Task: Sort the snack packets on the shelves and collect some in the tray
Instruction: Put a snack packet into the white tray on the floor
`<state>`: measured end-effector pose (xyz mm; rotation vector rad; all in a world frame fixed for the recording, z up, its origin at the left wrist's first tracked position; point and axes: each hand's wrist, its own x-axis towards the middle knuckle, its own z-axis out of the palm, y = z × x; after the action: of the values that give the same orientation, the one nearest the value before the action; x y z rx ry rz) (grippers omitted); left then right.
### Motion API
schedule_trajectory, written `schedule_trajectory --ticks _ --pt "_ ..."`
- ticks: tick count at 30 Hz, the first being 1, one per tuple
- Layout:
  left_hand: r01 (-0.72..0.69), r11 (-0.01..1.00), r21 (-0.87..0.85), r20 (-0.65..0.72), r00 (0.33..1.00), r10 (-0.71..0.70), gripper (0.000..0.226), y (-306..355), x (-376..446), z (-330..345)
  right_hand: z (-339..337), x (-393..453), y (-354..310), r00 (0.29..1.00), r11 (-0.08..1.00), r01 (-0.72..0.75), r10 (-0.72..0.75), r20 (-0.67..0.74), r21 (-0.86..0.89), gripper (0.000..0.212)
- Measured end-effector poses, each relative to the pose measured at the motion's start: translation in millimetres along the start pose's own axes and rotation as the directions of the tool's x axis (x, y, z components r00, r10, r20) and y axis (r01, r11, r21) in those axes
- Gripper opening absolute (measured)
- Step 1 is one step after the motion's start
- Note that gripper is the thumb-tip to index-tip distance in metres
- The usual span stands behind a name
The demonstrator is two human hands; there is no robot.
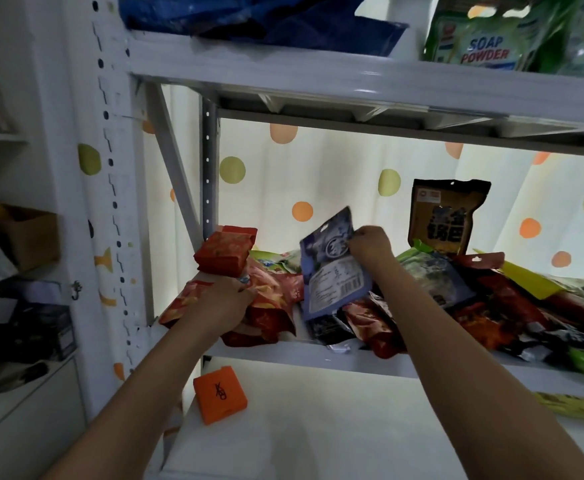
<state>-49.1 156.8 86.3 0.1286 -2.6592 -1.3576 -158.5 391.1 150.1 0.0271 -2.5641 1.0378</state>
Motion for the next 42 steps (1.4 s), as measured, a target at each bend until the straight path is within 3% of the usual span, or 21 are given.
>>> schedule_trajectory --ticks 3,7,11,15,19,25,29,31,32,33,34,35,37,39,42 --pt "0.054 0.995 0.079 0.023 0.998 -0.056 0.038 1 6 14 -14 5 -2 0.989 0.981 0.018 0.012 -0.150 0.193 0.019" --pt "0.003 0.939 0.344 0.046 0.999 -0.020 0.069 19 2 25 -22 7 -4 0.973 0.964 0.048 0.013 -0.229 0.261 0.007" --pt "0.022 0.894 0.448 0.028 0.999 -0.039 0.054 26 5 42 -23 11 -4 0.961 0.907 0.014 0.104 -0.256 0.422 0.017" --pt "0.038 0.825 0.564 -0.094 0.995 0.019 0.043 28 11 48 -13 9 -10 0.972 0.772 -0.163 0.233 -0.035 0.615 0.005" --pt "0.022 0.844 0.536 -0.128 0.990 0.056 0.038 19 13 39 24 3 -12 0.931 0.559 -0.333 0.322 0.171 0.760 0.021" --pt "0.028 0.927 0.374 -0.266 0.961 0.079 0.036 16 -4 -11 83 3 -25 0.883 0.588 -0.469 0.291 0.368 0.659 0.018" --pt "0.028 0.940 0.340 -0.537 0.826 0.170 0.029 7 -23 -47 97 -25 -50 0.882 0.670 -0.441 0.201 0.426 0.597 0.018" --pt "-0.007 0.937 0.350 -0.609 0.758 0.233 0.032 4 -30 -60 113 -30 -58 0.876 0.676 -0.435 0.165 0.454 0.595 0.034" --pt "-0.050 0.932 0.360 -0.616 0.737 0.278 0.034 3 -32 -64 121 -32 -62 0.870 0.758 -0.401 0.140 0.472 0.515 0.042" --pt "-0.108 0.921 0.375 -0.595 0.733 0.329 0.035 2 -33 -66 125 -35 -71 0.873 0.896 -0.293 0.108 0.476 0.334 0.044" --pt "-0.174 0.902 0.394 -0.544 0.748 0.382 0.034 1 -32 -66 126 -40 -76 0.900 0.962 -0.172 0.066 0.431 0.211 0.045" --pt "-0.231 0.884 0.407 -0.472 0.775 0.420 0.029 -1 -29 -64 124 -46 -83 0.921 0.997 -0.030 0.001 0.391 0.067 0.045" --pt "-0.293 0.868 0.401 -0.280 0.863 0.420 0.022 -9 -17 -56 119 -58 -84 0.924 0.994 0.090 -0.061 0.376 -0.061 0.042" --pt "-0.318 0.860 0.398 -0.081 0.922 0.379 0.026 -21 -4 -42 114 -56 -81 0.930 0.992 0.103 -0.069 0.360 -0.074 0.038" --pt "-0.275 0.878 0.392 0.027 0.957 0.288 0.026 -36 3 -30 112 -35 -67 0.932 0.999 0.014 -0.030 0.361 0.047 0.025"
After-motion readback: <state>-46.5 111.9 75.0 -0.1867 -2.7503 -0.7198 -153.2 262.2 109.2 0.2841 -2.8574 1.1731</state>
